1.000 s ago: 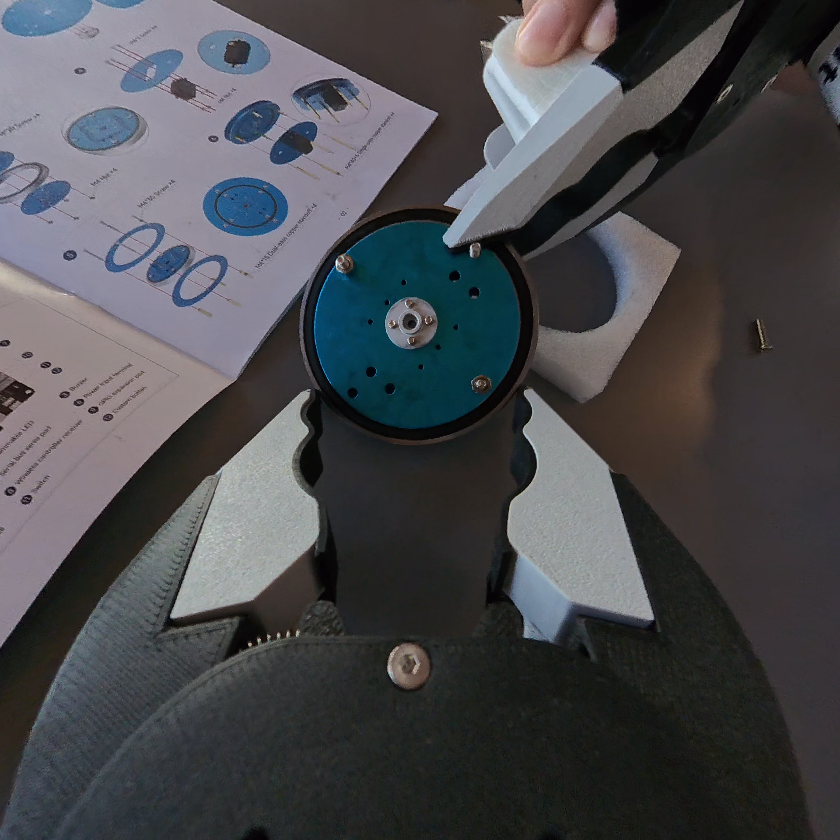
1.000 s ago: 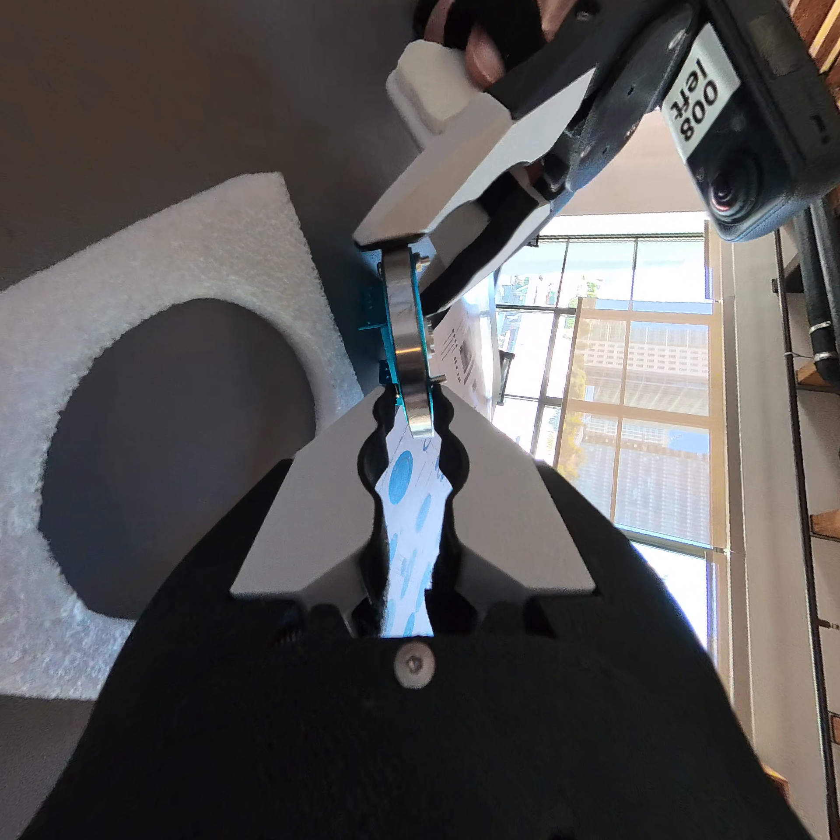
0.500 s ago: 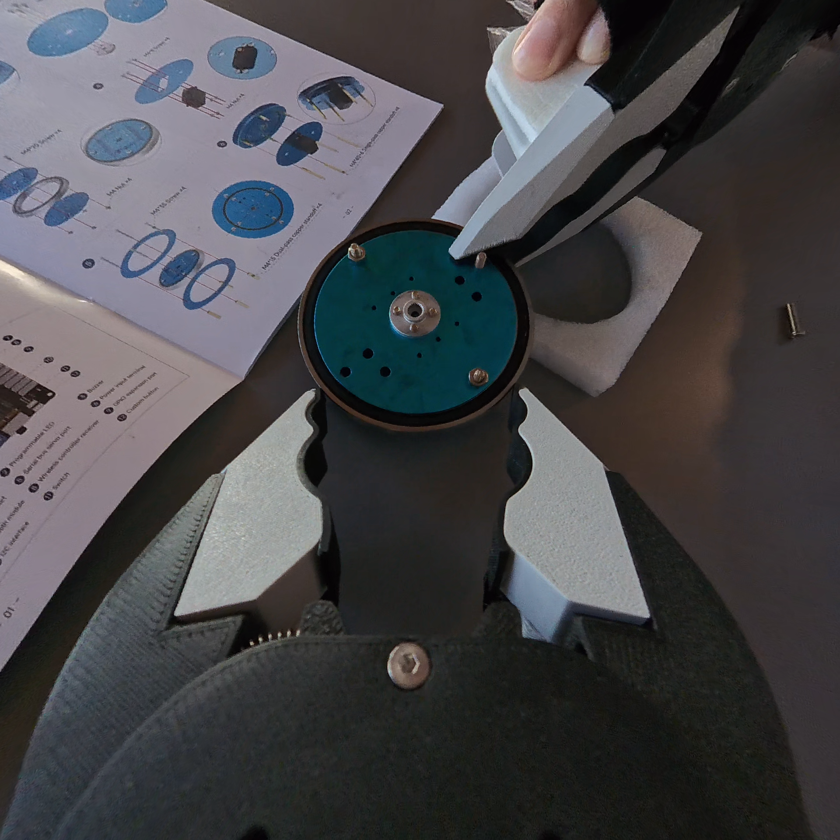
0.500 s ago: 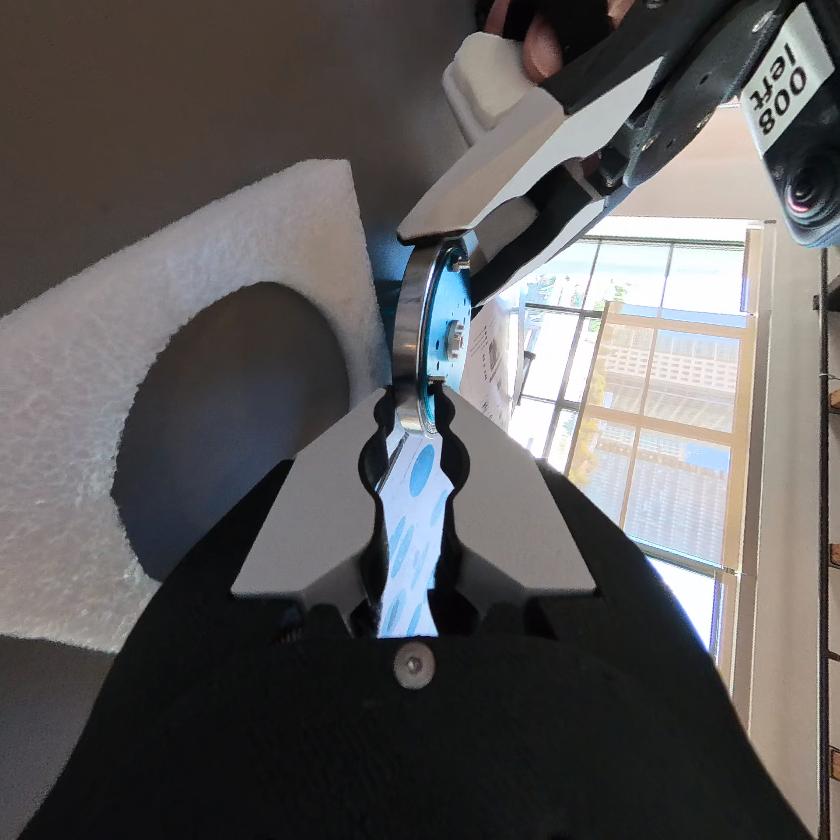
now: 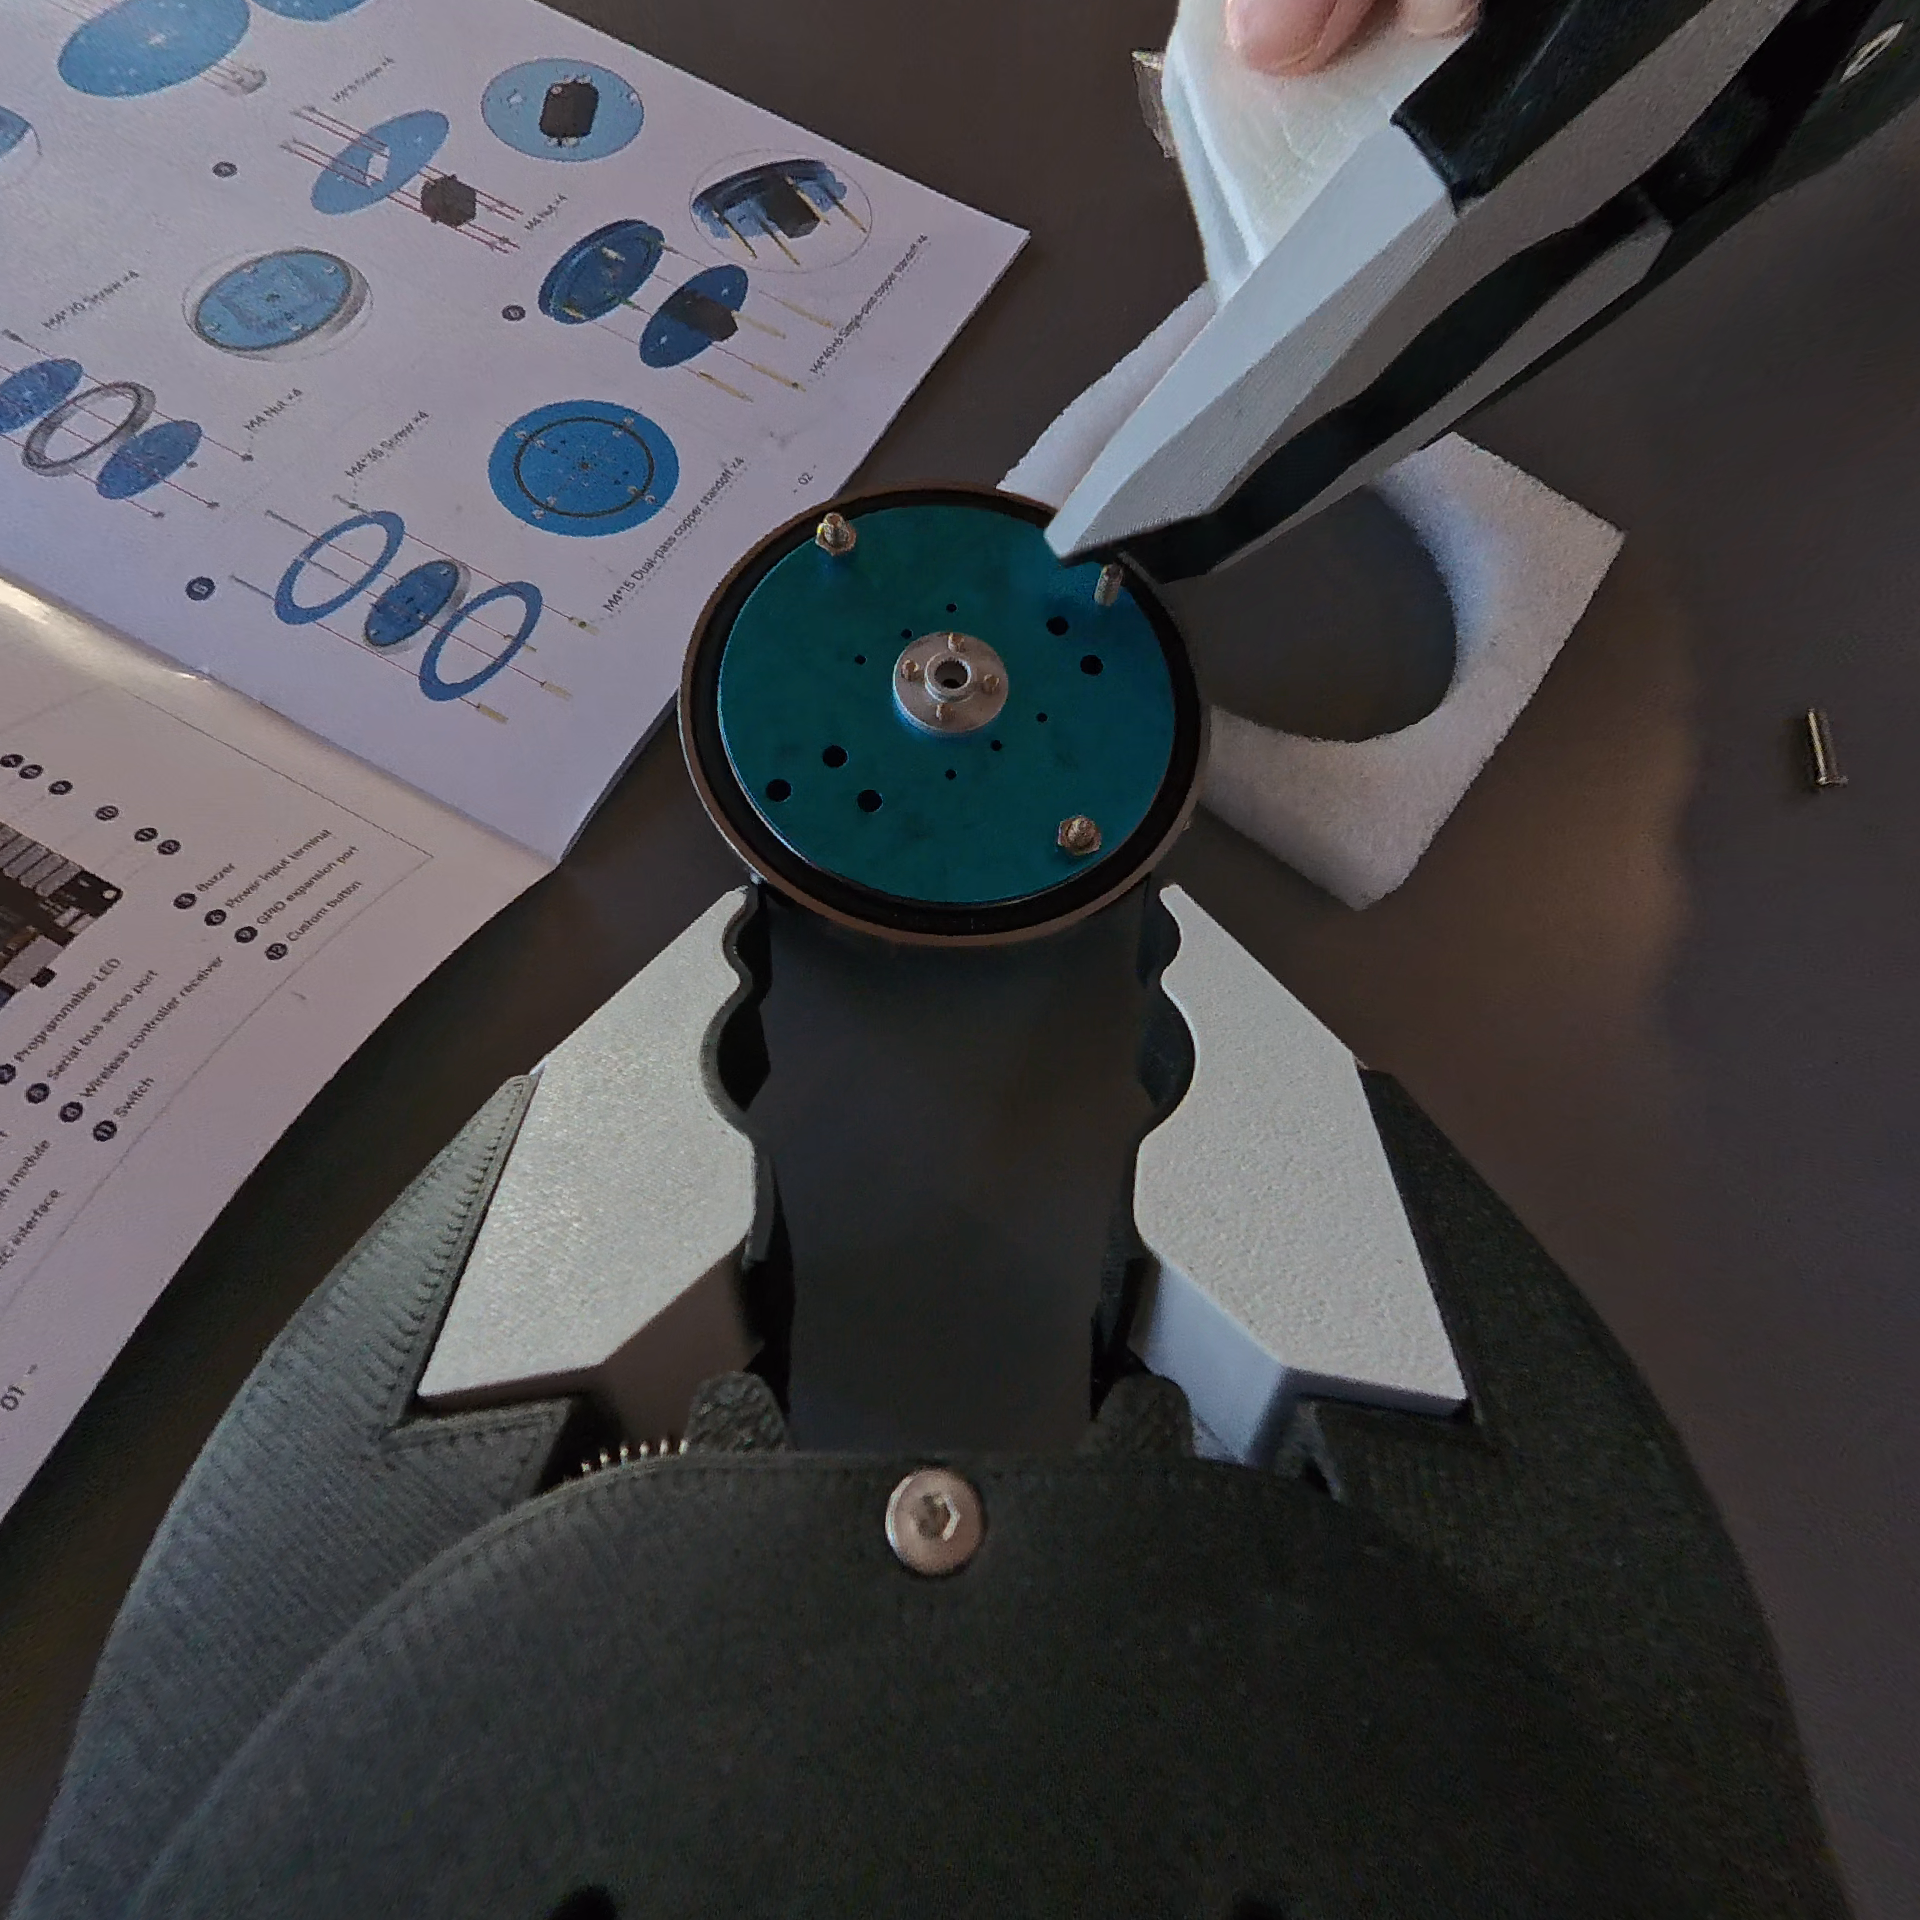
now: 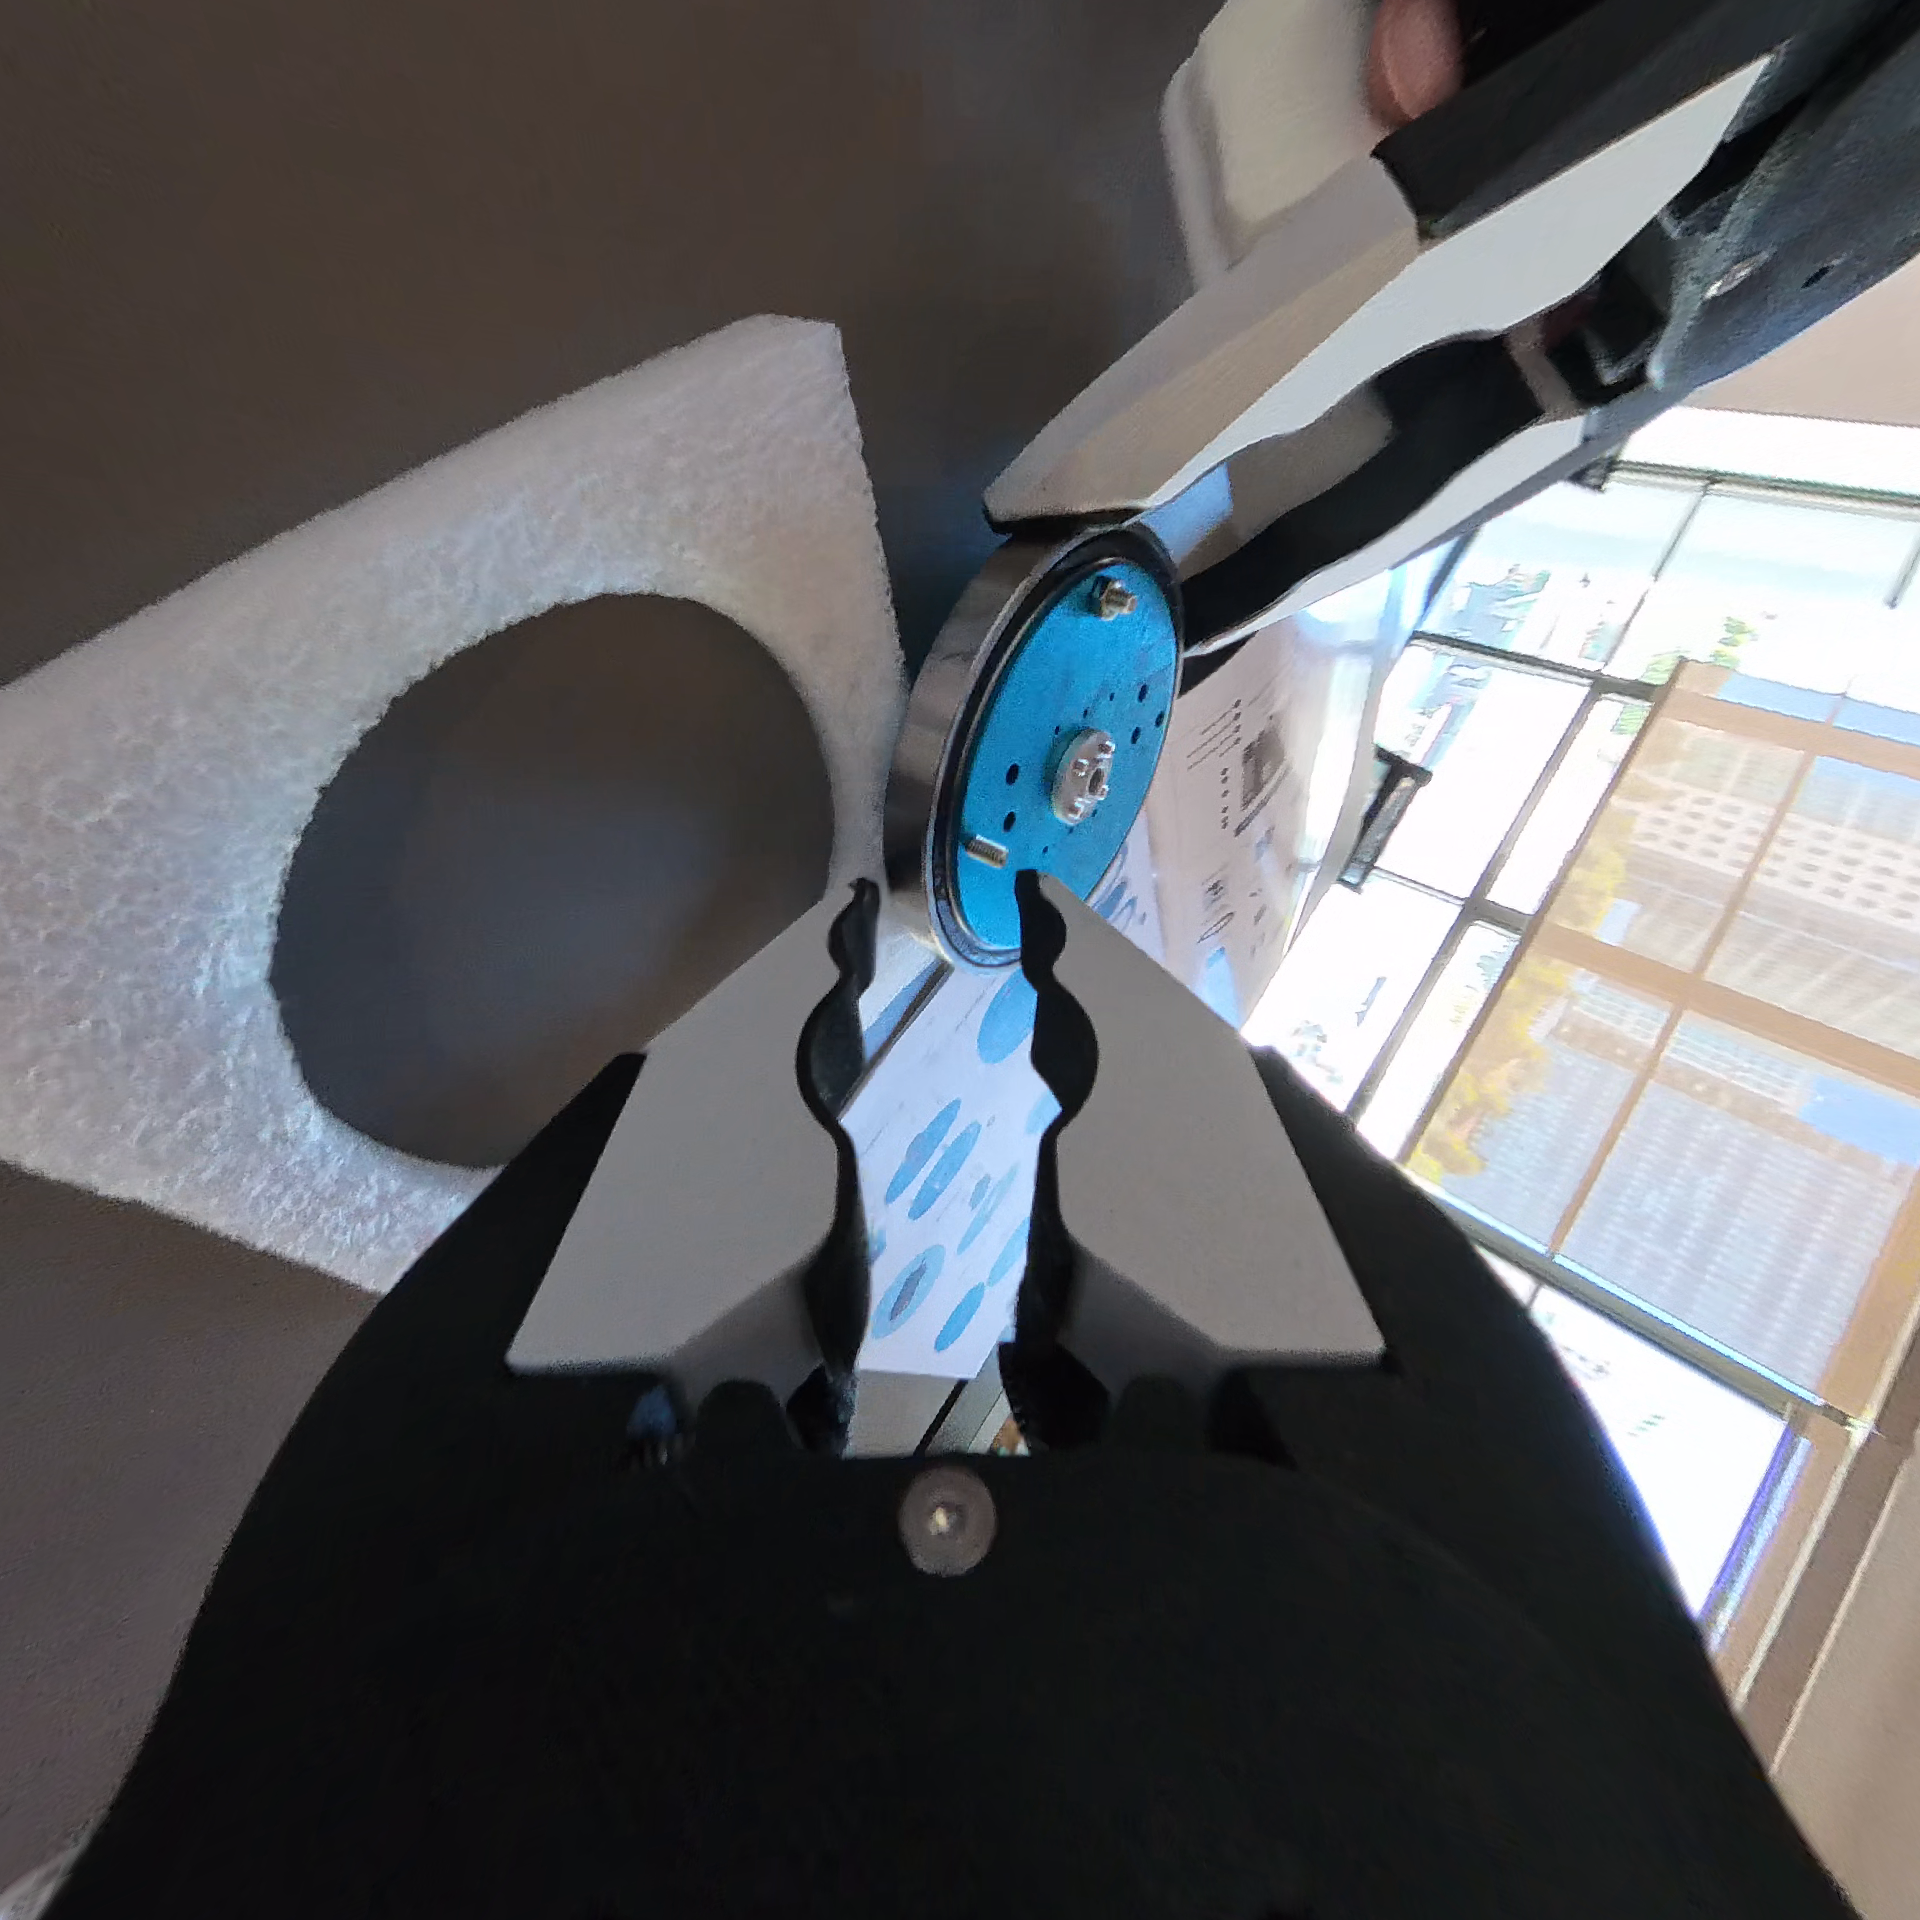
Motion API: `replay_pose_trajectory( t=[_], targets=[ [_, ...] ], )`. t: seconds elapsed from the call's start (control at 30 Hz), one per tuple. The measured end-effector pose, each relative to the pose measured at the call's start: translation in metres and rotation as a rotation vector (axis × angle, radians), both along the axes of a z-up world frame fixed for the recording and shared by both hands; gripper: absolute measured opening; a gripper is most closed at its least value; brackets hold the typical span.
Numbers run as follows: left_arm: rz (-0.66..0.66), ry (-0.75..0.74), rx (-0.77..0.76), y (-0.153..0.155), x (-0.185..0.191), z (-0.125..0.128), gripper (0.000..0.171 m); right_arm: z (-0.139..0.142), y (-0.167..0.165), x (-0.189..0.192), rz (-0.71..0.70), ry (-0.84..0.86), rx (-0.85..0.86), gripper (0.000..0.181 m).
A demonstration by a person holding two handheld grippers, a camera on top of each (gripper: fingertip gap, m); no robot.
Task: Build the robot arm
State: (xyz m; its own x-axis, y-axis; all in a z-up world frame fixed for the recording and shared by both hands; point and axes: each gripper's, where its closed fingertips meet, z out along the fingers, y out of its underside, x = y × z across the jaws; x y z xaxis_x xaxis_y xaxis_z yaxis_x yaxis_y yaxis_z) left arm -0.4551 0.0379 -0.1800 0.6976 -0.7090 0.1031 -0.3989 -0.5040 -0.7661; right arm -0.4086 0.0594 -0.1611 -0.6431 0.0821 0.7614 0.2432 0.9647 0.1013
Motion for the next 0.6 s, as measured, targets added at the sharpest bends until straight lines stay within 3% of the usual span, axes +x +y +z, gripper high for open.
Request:
replay_pose_trajectory(
  t=[0.17, 0.27, 0.4, 0.5, 0.6],
  targets=[
    [0.002, -0.002, -0.006, -0.001, -0.001, 0.0, 0.071, 0.008, 0.004, 0.009, -0.048, -0.06, -0.003, 0.033],
    [0.031, -0.018, 0.019, -0.004, -0.006, 0.006, 0.072, 0.029, 0.003, 0.016, -0.134, 0.085, -0.13, 0.033],
    [0.083, -0.053, 0.094, -0.03, -0.019, 0.033, 0.07, 0.042, -0.026, 0.058, -0.332, 0.261, -0.657, 0.025],
    [0.108, -0.031, 0.12, -0.069, -0.022, 0.048, 0.065, 0.036, -0.072, 0.091, -0.399, 0.141, -1.109, 0.025],
    [0.147, -0.039, 0.131, -0.112, -0.024, 0.058, 0.048, 0.03, -0.106, 0.103, -0.421, 0.037, -1.284, 0.025]
  ],
)
